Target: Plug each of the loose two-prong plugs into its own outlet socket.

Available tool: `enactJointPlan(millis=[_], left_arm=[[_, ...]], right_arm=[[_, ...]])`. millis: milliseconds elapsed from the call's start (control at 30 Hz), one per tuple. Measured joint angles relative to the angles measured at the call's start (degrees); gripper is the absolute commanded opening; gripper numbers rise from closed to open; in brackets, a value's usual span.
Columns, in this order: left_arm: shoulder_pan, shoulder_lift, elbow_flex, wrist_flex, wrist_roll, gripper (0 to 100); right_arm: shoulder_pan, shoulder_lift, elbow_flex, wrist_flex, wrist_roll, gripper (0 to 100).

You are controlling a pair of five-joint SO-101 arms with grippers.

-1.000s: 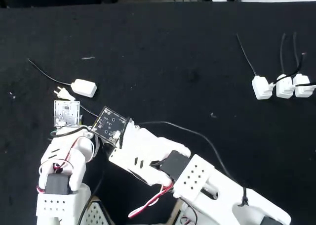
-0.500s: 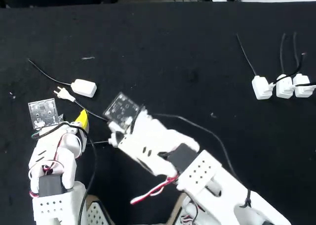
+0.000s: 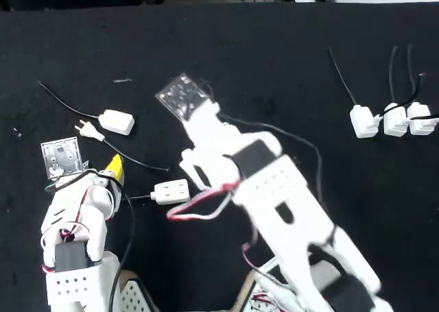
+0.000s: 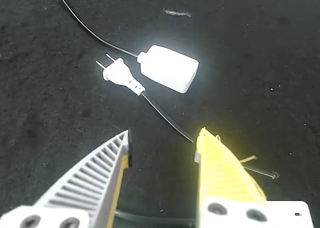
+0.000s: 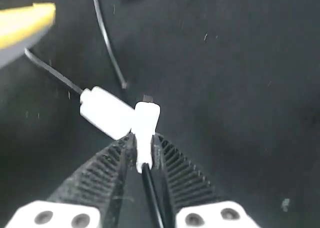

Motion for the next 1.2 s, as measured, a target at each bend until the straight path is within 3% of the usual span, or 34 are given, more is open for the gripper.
enactJointPlan(millis=[233, 667, 900, 1200], left_arm=[[0.00, 0.00, 0.00, 0.00, 0.00, 22], [0.00, 0.00, 0.00, 0.00, 0.00, 22], [-1.85, -0.18, -0.44, 0.00, 0.00, 22], [-10.37, -0.26, -0.70, 2.11, -3.87, 22]], right_arm=[[-0.09, 12.13, -5.54, 5.36, 0.00, 1.0], [-0.09, 19.87, -5.54, 9.67, 0.00, 1.0], [4.92, 25.58, -5.54, 9.49, 0.00, 1.0], [8.79, 25.67, -9.67, 9.41, -15.21, 1.1]])
